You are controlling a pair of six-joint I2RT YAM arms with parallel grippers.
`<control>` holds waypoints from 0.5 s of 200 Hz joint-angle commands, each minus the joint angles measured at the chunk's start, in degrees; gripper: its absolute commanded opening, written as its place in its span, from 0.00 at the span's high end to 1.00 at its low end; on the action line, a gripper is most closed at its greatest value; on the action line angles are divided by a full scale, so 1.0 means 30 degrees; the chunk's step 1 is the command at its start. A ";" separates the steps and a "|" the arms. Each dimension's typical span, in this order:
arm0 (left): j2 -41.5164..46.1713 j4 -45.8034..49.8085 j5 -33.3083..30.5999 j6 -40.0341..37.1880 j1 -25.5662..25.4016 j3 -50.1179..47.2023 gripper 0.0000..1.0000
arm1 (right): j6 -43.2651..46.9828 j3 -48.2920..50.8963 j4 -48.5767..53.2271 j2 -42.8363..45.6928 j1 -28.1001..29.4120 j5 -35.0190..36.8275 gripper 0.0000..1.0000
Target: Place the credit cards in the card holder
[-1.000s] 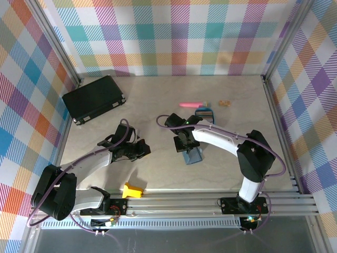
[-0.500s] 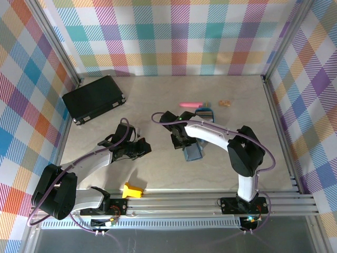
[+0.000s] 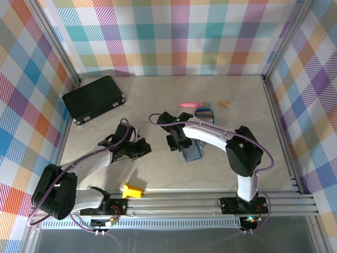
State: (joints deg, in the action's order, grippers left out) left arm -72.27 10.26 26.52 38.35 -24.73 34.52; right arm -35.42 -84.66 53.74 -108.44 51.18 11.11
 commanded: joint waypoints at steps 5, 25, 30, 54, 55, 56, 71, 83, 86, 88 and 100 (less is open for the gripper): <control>0.0059 -0.0287 0.0190 0.0269 -0.0124 -0.0287 0.97 | -0.0629 -0.0112 -0.0895 0.0546 0.0168 -0.1712 0.62; 0.0123 -0.0242 0.0156 0.0291 -0.0113 -0.0258 0.97 | -0.0731 0.0081 -0.1436 0.0517 0.0154 -0.2411 0.63; 0.0140 -0.0228 0.0153 0.0285 -0.0105 -0.0256 0.97 | -0.0755 0.0175 -0.1600 0.0521 0.0126 -0.2662 0.63; 0.0223 -0.0169 0.0098 0.0306 -0.0106 -0.0285 0.97 | -0.1112 0.0636 -0.2450 0.0464 -0.0045 -0.3746 0.63; 0.0218 -0.0169 0.0096 0.0295 -0.0106 -0.0286 0.97 | -0.1142 0.0659 -0.2490 0.0464 -0.0056 -0.3784 0.62; 0.0230 -0.0169 0.0095 0.0289 -0.0106 -0.0287 0.97 | -0.1157 0.0670 -0.2540 0.0464 -0.0076 -0.3818 0.62; 0.0352 -0.0140 0.0068 0.0313 -0.0114 -0.0342 0.97 | -0.1361 0.0912 -0.2925 0.0450 -0.0173 -0.4312 0.60; 0.0413 -0.0139 0.0044 0.0294 -0.0114 -0.0436 0.97 | -0.1546 0.1112 -0.3388 0.0492 -0.0269 -0.4811 0.58; 0.0428 -0.0125 0.0037 0.0311 -0.0133 -0.0434 0.97 | -0.1600 0.1153 -0.3491 0.0530 -0.0290 -0.4905 0.57; 0.0443 -0.0114 0.0036 0.0320 -0.0135 -0.0448 0.97 | -0.1645 0.1195 -0.3562 0.0546 -0.0299 -0.4986 0.57; 0.0526 -0.0110 0.0007 0.0336 -0.0132 -0.0492 0.97 | -0.1877 0.1472 -0.4089 0.0608 -0.0432 -0.5523 0.55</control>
State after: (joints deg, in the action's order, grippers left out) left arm -72.23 10.26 26.50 39.03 -24.73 34.02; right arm -38.76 -81.76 44.95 -108.38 50.59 -0.67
